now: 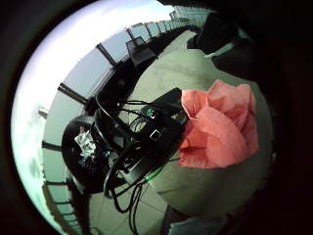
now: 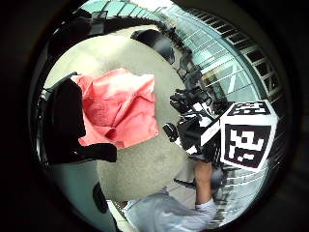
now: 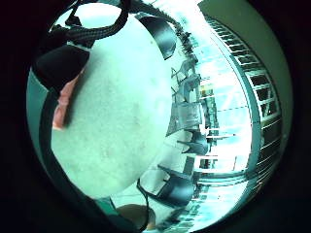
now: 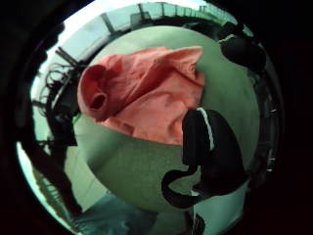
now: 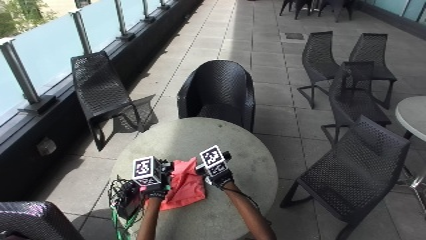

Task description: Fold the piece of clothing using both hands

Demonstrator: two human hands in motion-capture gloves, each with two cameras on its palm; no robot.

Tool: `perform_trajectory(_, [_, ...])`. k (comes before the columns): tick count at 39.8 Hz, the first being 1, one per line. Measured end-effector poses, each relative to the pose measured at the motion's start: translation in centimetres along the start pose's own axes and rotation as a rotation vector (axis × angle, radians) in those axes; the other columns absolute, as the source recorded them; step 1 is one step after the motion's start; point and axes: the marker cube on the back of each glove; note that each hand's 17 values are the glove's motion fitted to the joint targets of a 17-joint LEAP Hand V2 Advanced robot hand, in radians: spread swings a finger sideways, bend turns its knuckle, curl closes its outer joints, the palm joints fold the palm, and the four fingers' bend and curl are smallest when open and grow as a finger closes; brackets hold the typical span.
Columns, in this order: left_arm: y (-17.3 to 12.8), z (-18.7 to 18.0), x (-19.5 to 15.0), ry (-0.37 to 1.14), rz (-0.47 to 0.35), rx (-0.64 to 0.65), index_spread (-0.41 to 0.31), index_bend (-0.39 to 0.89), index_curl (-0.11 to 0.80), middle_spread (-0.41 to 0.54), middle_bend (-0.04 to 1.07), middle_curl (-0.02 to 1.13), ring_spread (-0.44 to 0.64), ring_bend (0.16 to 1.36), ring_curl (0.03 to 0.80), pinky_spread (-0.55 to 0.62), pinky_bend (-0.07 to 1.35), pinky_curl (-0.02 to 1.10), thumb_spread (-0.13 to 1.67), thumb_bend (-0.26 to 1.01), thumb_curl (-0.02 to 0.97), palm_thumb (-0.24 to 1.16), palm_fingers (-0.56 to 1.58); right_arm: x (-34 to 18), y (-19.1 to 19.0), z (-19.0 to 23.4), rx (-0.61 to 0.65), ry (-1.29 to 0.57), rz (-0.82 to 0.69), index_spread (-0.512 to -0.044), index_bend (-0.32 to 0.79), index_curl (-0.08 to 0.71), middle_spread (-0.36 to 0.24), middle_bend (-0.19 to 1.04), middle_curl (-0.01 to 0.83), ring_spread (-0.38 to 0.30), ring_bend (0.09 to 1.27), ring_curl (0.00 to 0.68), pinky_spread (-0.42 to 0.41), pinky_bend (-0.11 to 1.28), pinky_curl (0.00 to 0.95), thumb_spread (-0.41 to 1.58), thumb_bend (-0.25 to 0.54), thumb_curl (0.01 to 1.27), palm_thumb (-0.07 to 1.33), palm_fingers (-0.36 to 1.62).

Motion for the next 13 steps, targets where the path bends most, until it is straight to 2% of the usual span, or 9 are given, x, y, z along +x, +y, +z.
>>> perform_trajectory(1, [0.1, 0.2, 0.8, 0.011, 0.011, -0.001, -0.139, 0.16, 0.387, -0.029, 0.16, 0.32, 0.1, 0.48, 0.337, 0.26, 0.4, 0.4, 1.55, 0.05, 0.316, 0.62, 0.54, 1.5, 0.7, -0.4, -0.006, -0.008, 0.027, -0.337, 0.2, 0.304, -0.134, 0.25, 0.397, -0.107, 0.48, 0.363, 0.025, 0.56, 0.382, 1.18, 0.008, 0.44, 0.6, 0.65])
perform_trajectory(6, [0.7, 0.8, 4.5, 0.069, 0.075, 0.007, -0.137, 0.15, 0.381, -0.033, 0.17, 0.32, 0.1, 0.49, 0.338, 0.27, 0.4, 0.4, 1.54, 0.05, 0.319, 0.61, 0.53, 7.4, 2.7, -1.7, 0.061, -0.101, 0.158, -0.347, 0.19, 0.324, -0.14, 0.25, 0.397, -0.096, 0.4, 0.337, 0.067, 0.48, 0.353, 1.24, 0.026, 0.43, 0.65, 0.65])
perform_trajectory(13, [1.6, 0.7, 7.4, 0.058, 0.14, 0.016, -0.14, 0.16, 0.378, -0.044, 0.17, 0.33, 0.1, 0.48, 0.335, 0.28, 0.39, 0.4, 1.53, 0.04, 0.324, 0.62, 0.54, 10.0, 4.3, -2.7, 0.192, -0.204, 0.255, -0.346, 0.18, 0.342, -0.132, 0.23, 0.396, -0.065, 0.32, 0.321, 0.127, 0.41, 0.332, 1.3, 0.024, 0.42, 0.68, 0.63])
